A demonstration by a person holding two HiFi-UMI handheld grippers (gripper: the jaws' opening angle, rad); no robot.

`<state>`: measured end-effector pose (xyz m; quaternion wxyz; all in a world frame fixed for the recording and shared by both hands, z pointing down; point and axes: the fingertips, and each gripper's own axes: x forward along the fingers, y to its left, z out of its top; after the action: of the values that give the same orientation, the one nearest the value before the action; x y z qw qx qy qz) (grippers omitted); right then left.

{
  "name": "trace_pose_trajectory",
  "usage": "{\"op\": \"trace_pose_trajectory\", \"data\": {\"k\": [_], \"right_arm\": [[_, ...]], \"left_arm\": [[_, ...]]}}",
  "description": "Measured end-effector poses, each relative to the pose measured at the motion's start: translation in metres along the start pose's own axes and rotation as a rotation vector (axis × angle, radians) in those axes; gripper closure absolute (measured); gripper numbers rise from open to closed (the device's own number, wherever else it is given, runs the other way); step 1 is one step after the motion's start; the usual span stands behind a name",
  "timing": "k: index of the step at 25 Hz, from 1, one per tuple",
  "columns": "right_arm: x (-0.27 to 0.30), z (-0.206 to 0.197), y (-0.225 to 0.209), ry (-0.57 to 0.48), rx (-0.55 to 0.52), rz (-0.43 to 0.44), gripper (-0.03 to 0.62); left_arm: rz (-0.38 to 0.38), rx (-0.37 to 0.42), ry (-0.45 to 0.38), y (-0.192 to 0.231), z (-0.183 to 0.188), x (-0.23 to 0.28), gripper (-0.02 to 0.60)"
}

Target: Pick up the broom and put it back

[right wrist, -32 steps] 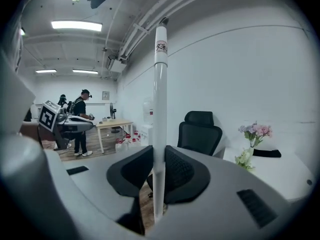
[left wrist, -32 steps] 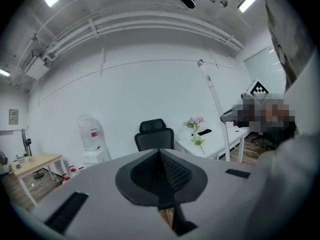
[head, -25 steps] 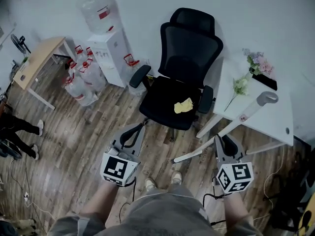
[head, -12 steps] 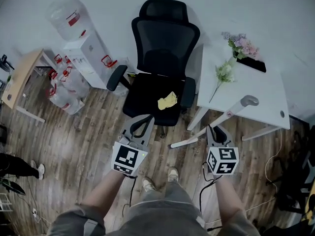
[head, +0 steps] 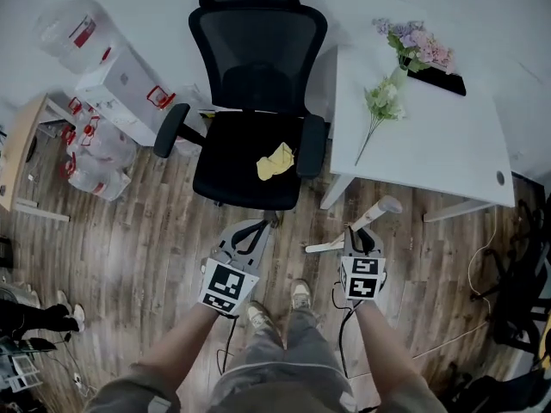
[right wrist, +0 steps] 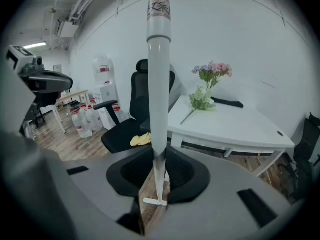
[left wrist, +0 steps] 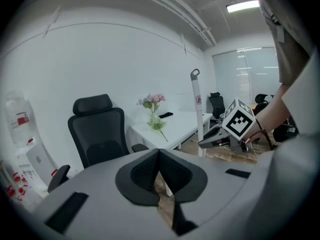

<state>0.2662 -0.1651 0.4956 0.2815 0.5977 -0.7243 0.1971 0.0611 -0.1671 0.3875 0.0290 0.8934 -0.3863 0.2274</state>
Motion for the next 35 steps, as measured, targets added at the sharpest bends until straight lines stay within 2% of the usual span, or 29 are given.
{"op": "trace_pose_trajectory", "data": {"k": [9,12,15,22,28,35], "right_arm": [[0.062,-0.102,-0.022,0.201,0.057,-0.037,0.497],[0.078,-0.121,-0.023,0.234,0.058,-0.028,0.499],[0.094,-0.138,-0.022,0.248,0.047,-0.016,0.499],[0.130,-0.118,-0.031,0.219,0.025,-0.016,0.499],[0.164,-0.100,-0.052,0.210,0.027,-0.027,0.496],[0.199,-0.089,-0.074,0.219,0.062,-0.027,0.496]], "left_arm": [[-0.011,-0.069,0.120,-0.008,-0.073,0.057,0.565],[-0.013,-0.067,0.138,-0.011,-0.086,0.067,0.565],[-0.016,-0.070,0.121,-0.013,-0.090,0.073,0.565],[-0.030,-0.064,0.148,-0.016,-0.098,0.088,0.565],[-0.031,-0.053,0.145,-0.015,-0.091,0.106,0.565],[-0.018,-0.083,0.170,-0.010,-0.095,0.116,0.565]]}}
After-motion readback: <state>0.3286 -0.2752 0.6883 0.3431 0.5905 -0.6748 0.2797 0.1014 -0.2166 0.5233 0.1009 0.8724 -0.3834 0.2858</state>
